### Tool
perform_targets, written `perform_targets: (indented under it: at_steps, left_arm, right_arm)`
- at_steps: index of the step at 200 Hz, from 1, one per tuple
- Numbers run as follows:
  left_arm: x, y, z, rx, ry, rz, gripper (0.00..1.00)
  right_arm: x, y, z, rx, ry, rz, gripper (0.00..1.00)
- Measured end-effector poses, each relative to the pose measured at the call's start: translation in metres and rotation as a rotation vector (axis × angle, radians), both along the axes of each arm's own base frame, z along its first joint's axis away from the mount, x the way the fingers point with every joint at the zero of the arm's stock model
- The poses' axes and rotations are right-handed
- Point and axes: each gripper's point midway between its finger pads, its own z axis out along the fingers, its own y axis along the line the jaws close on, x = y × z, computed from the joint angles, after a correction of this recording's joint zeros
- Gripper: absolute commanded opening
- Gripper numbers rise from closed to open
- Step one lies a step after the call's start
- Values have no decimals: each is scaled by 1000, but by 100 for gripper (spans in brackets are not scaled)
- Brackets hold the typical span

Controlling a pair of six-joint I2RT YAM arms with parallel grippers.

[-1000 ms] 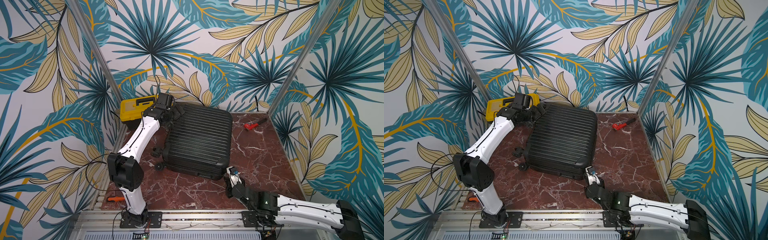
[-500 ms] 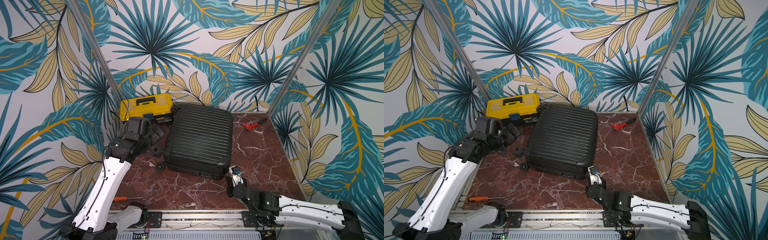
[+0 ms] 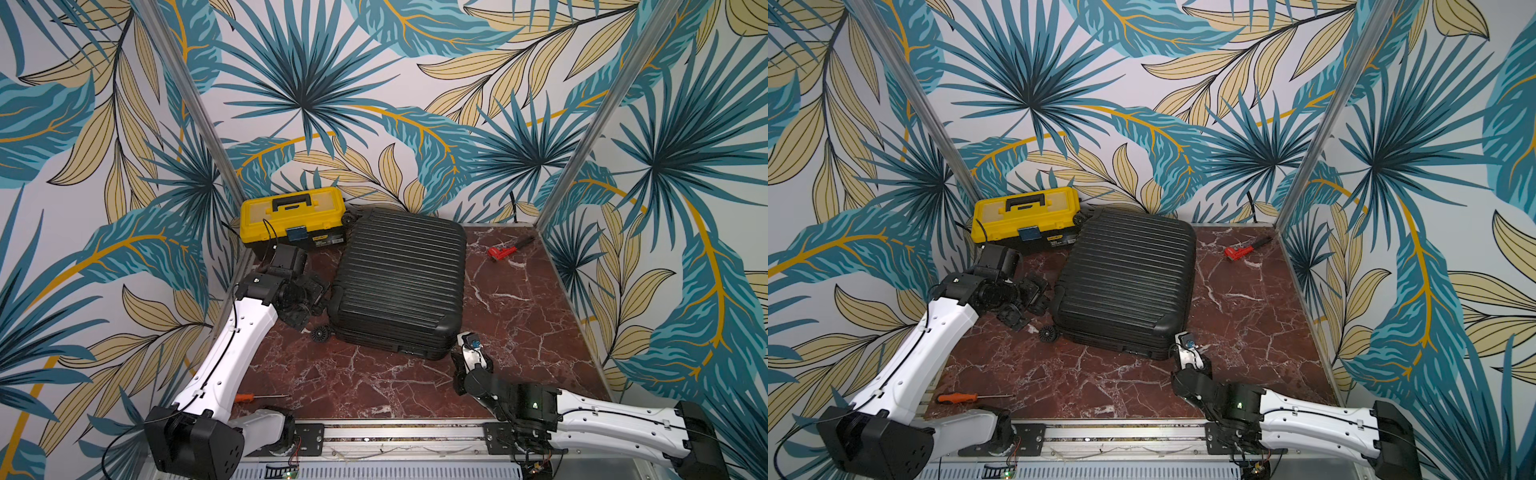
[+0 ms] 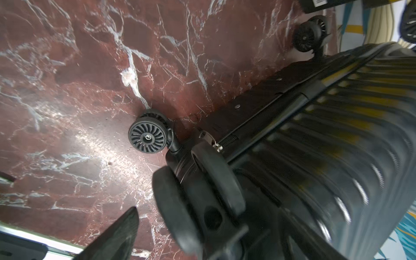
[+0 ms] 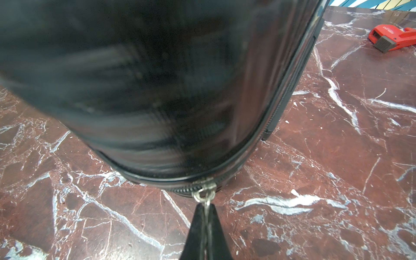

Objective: Open the suitcase zippers
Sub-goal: Unzip the zipper on the suitcase.

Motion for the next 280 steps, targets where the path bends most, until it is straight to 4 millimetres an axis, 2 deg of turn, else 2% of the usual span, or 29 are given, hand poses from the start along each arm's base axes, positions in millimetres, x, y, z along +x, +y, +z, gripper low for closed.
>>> perform_targets:
  at_steps: [64, 84, 138, 167, 233, 280]
  left_arm:
    - [29, -4, -23, -25, 40, 7, 45]
    - [46, -3, -22, -50, 31, 46, 35]
    - [81, -13, -15, 21, -26, -34, 35]
    - [97, -15, -16, 51, -38, -65, 34]
    - [107, -18, -20, 55, -23, -121, 31]
    - [117, -19, -20, 79, -43, -153, 31]
  right_arm:
    - [-3, 5, -4, -12, 28, 25, 0]
    - [-8, 11, -8, -19, 50, 59, 0]
    - [-21, 32, -9, -76, 48, 145, 0]
    - [-20, 34, -7, -92, 34, 142, 0]
    - [-20, 10, 10, -36, -12, 115, 0]
    - [8, -15, 11, -41, -5, -22, 0]
